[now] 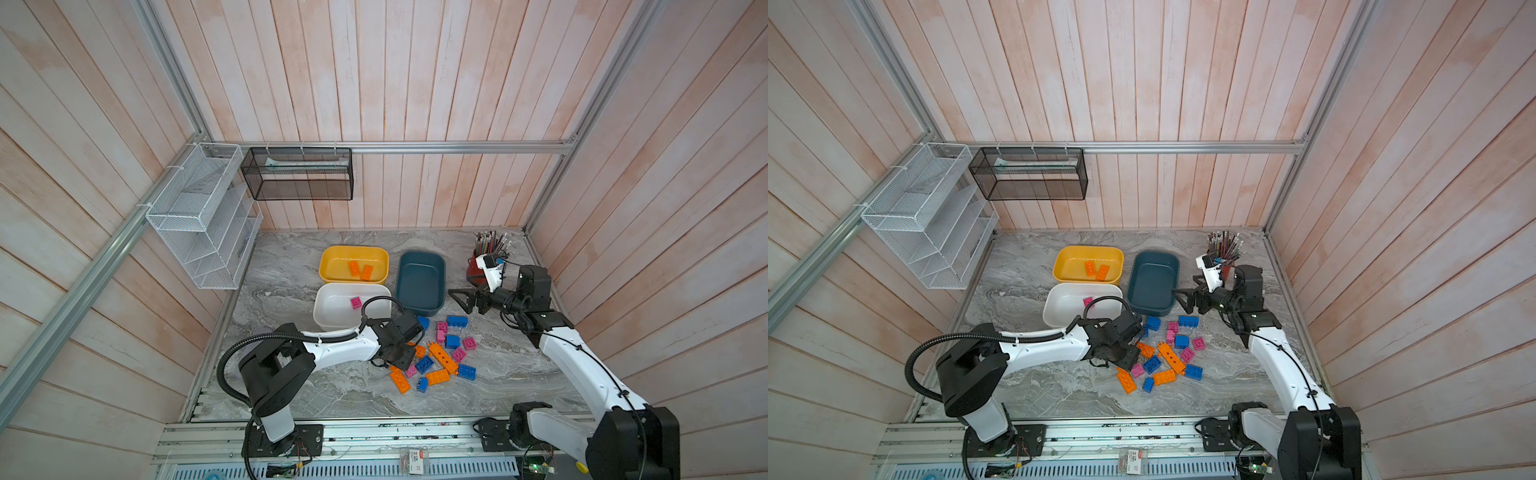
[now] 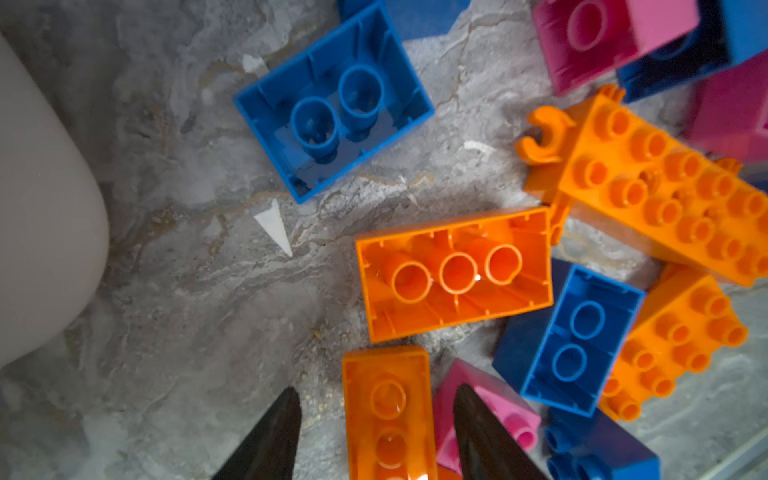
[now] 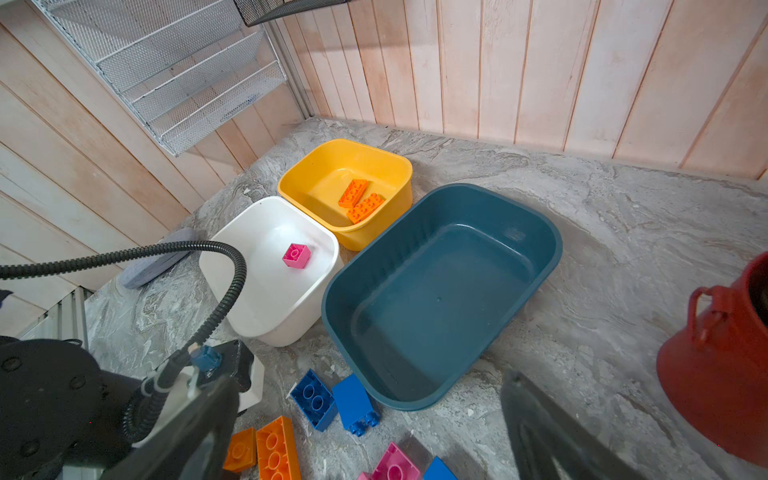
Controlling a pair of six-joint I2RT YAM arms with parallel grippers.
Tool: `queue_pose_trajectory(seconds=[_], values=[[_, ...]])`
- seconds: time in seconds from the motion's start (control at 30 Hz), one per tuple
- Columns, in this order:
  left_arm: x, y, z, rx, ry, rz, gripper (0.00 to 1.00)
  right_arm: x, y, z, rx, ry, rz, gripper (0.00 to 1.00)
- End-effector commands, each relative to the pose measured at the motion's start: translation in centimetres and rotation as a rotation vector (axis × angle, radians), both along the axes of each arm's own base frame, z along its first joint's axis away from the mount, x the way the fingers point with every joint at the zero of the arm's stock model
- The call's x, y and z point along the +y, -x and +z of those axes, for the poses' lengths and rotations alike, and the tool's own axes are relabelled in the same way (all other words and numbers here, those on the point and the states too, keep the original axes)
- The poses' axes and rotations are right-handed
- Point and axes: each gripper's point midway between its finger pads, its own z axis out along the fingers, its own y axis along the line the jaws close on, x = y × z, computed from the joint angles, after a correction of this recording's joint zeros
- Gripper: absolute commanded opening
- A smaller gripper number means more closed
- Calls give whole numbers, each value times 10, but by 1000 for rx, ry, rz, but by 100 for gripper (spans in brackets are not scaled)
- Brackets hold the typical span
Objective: Sort the legos into containers by color
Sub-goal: 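Close the left gripper on an orange 2x2 brick and lift it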
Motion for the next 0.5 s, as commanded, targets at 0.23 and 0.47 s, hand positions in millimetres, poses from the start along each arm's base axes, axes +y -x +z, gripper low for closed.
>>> queue_pose_trajectory(seconds=[0.23,0.47], values=[[12,4,-19,14,-93,0,56,2,2,-1,0,3,14,98],[22,8,-28,32,-149,-5,44,2,3,-2,4,0,13,98]])
